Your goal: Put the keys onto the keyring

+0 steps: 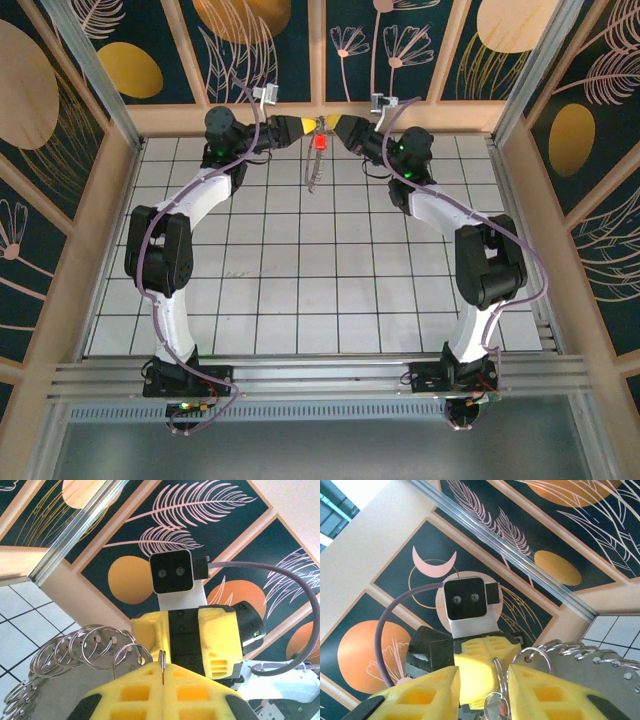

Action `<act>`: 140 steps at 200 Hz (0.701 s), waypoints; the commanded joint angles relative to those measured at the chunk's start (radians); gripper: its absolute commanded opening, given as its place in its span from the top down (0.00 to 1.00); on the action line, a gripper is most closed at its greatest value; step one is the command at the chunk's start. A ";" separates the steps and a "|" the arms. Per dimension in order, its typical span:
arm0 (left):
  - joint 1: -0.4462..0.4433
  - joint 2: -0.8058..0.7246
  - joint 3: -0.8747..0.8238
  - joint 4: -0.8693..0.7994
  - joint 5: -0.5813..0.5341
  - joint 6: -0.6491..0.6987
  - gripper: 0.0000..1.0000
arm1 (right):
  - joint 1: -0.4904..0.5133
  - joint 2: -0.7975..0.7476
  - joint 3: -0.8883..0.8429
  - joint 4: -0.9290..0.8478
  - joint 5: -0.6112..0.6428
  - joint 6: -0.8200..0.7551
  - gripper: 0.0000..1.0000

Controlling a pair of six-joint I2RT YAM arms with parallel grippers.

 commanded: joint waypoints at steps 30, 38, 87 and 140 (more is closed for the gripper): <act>-0.002 -0.031 0.000 0.085 0.046 0.051 1.00 | -0.006 -0.025 0.006 0.053 -0.012 -0.016 0.69; -0.002 -0.029 0.000 0.090 0.050 0.049 1.00 | -0.005 -0.017 0.010 0.061 -0.014 -0.010 0.69; -0.001 -0.019 0.007 0.113 0.066 0.040 1.00 | 0.003 0.038 0.041 0.107 -0.031 0.036 0.70; -0.001 -0.017 0.016 0.107 0.072 0.043 1.00 | 0.026 0.063 0.062 0.101 -0.045 0.038 0.72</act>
